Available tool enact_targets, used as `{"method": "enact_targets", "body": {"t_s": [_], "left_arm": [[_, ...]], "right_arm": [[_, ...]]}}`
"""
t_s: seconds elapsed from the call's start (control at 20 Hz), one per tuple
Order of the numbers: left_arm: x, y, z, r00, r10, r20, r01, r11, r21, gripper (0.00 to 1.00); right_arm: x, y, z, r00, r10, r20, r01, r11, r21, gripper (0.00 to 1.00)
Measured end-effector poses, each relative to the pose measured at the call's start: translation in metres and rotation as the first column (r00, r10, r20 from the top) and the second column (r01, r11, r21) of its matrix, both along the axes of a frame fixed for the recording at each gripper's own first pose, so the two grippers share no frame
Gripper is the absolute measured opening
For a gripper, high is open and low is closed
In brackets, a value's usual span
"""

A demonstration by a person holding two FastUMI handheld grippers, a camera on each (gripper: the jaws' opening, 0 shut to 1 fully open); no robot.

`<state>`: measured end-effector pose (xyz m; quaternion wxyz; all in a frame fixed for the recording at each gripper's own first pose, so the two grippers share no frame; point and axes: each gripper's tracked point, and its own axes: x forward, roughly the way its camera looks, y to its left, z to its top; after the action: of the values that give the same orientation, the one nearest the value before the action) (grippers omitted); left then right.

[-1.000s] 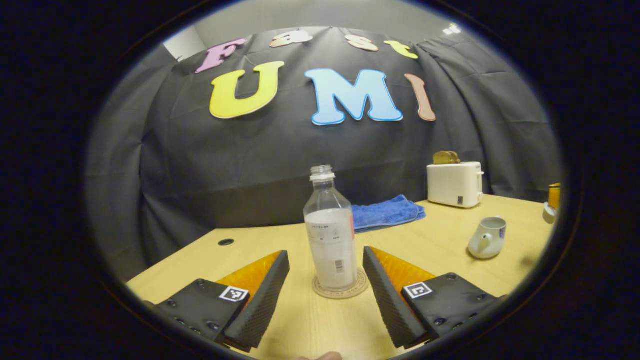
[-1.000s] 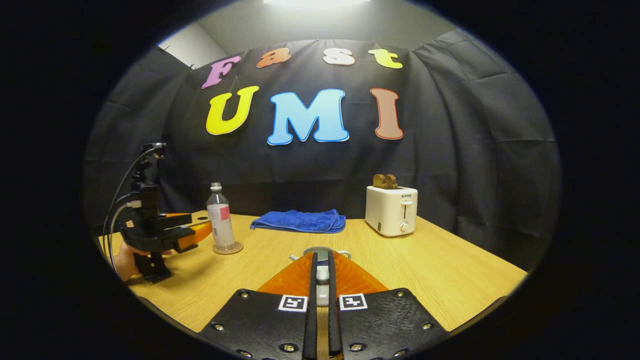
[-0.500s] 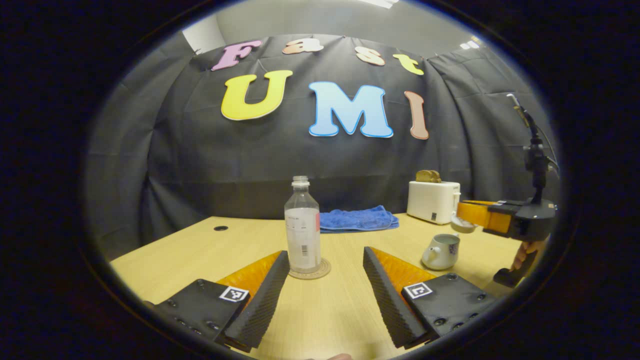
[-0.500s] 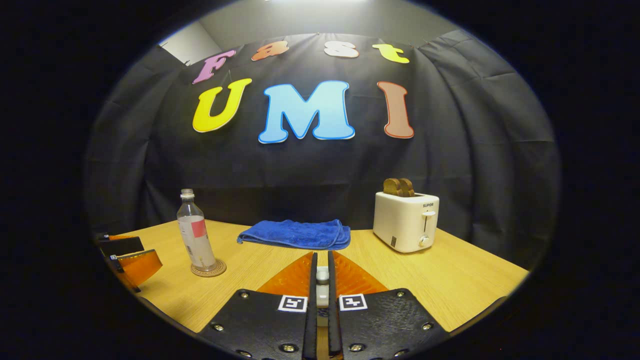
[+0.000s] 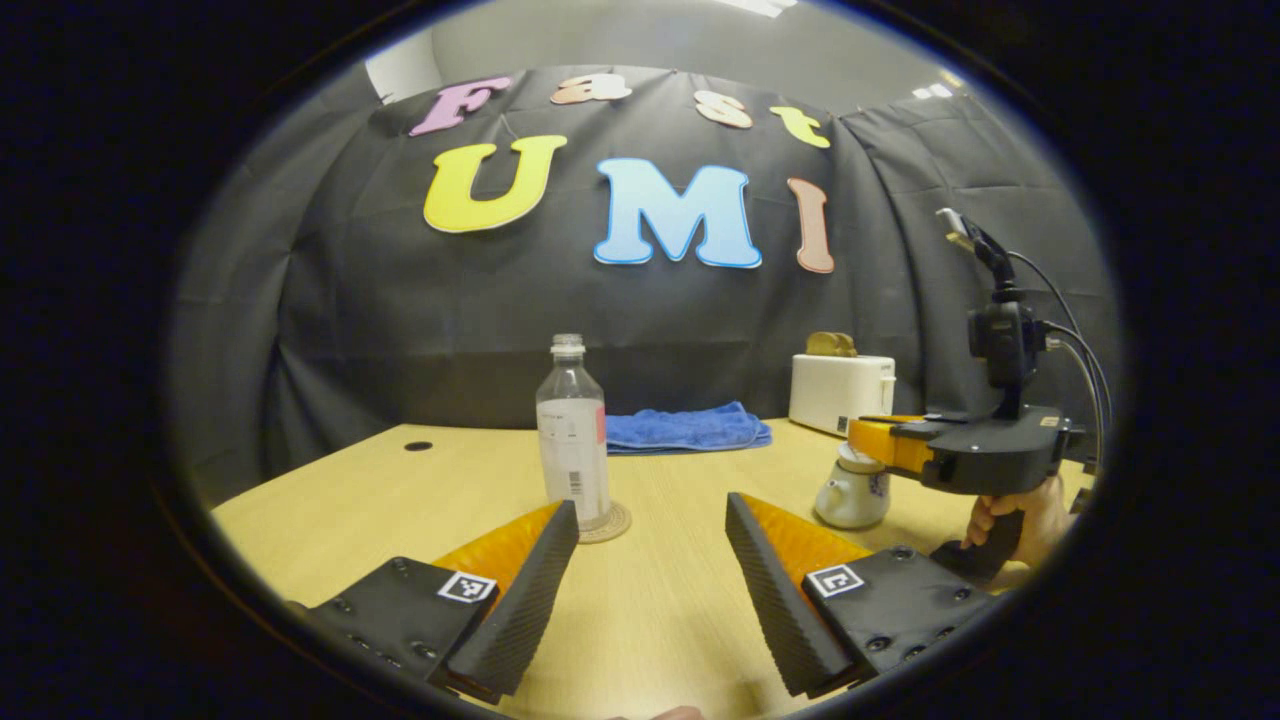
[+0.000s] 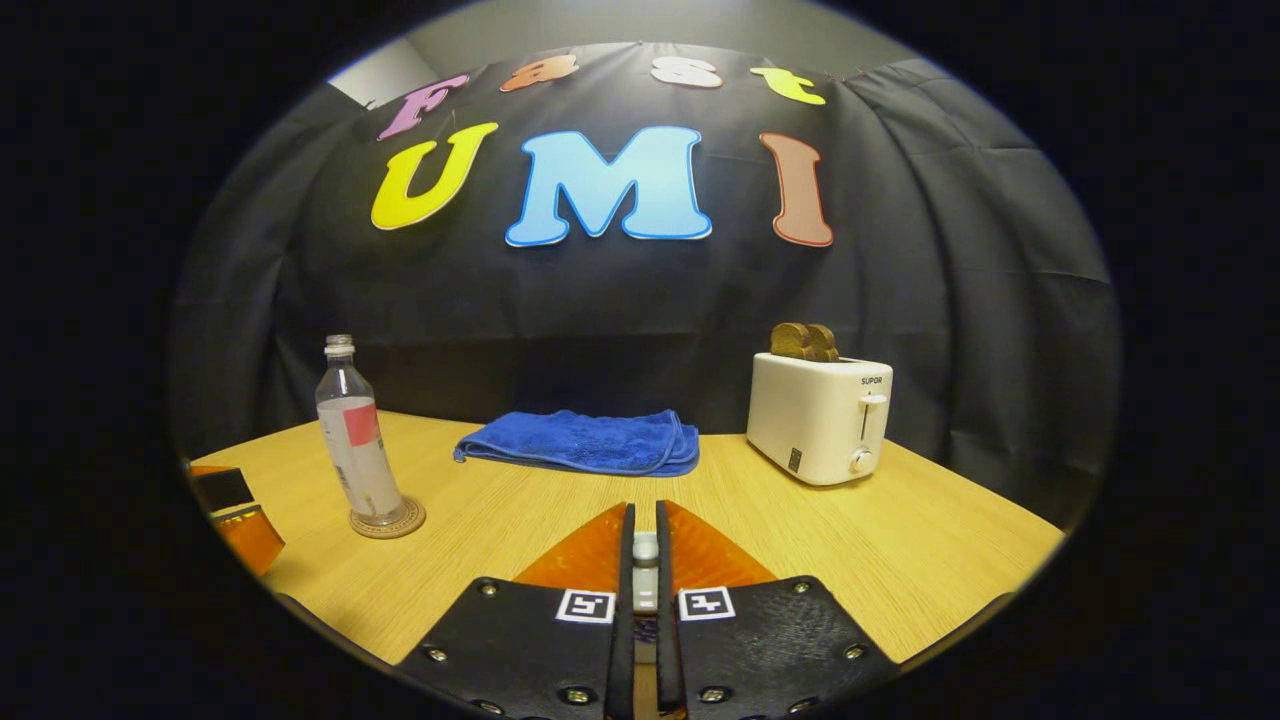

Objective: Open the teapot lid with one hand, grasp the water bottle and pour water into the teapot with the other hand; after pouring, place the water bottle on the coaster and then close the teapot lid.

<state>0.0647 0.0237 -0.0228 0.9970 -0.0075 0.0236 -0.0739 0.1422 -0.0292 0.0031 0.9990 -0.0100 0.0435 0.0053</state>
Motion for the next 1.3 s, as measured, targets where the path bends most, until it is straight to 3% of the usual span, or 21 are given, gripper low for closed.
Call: {"method": "enact_targets", "body": {"t_s": [0.25, 0.35, 0.45, 0.5, 0.55, 0.6, 0.65, 0.8, 1.0, 1.3], "left_arm": [[0.002, 0.0, 0.0, 1.0, -0.002, -0.003, 0.002, 1.0, -0.005, 1.0], [0.0, 0.001, -0.001, 1.0, 0.0, -0.005, 0.0, 1.0, -0.004, 1.0], [-0.001, 0.002, 0.002, 1.0, 0.01, 0.003, -0.01, 1.0, 0.004, 1.0], [-0.003, 0.003, 0.003, 1.0, 0.014, 0.006, -0.014, 1.0, 0.008, 1.0], [-0.005, 0.002, 0.004, 1.0, 0.017, 0.007, -0.017, 1.0, 0.01, 1.0], [-0.008, 0.0, 0.005, 1.0, 0.018, 0.006, -0.018, 1.0, 0.009, 1.0], [-0.011, -0.003, 0.006, 1.0, 0.018, 0.009, -0.018, 1.0, 0.007, 1.0], [-0.021, -0.007, 0.009, 0.999, 0.037, 0.019, -0.037, 0.999, -0.009, 1.0], [-0.037, -0.015, 0.006, 0.997, 0.072, 0.022, -0.072, 0.997, -0.018, 1.0], [-0.061, -0.02, 0.01, 0.99, 0.129, 0.054, -0.129, 0.992, -0.002, 1.0]], "right_arm": [[0.002, 0.0, -0.01, 1.0, -0.009, -0.026, 0.009, 1.0, 0.005, 0.09], [0.0, -0.004, -0.01, 0.999, -0.031, -0.036, 0.031, 0.999, -0.011, 0.13], [-0.008, -0.01, 0.0, 0.998, -0.054, -0.02, 0.054, 0.999, -0.004, 0.31], [-0.014, -0.012, 0.009, 0.998, -0.065, -0.009, 0.065, 0.998, 0.002, 0.44], [-0.023, -0.013, 0.014, 0.997, -0.074, -0.006, 0.074, 0.997, -0.007, 0.46], [-0.035, -0.015, 0.018, 0.997, -0.081, -0.005, 0.081, 0.997, -0.017, 0.57], [-0.051, -0.014, 0.021, 0.997, -0.079, -0.004, 0.079, 0.997, -0.013, 0.59], [-0.096, 0.002, 0.018, 1.0, -0.026, -0.007, 0.026, 0.999, 0.039, 0.9], [-0.139, 0.011, 0.013, 0.999, -0.03, 0.045, 0.026, 0.996, 0.082, 0.95], [-0.153, 0.026, -0.002, 0.998, -0.016, 0.061, 0.014, 0.999, 0.034, 0.95]]}}
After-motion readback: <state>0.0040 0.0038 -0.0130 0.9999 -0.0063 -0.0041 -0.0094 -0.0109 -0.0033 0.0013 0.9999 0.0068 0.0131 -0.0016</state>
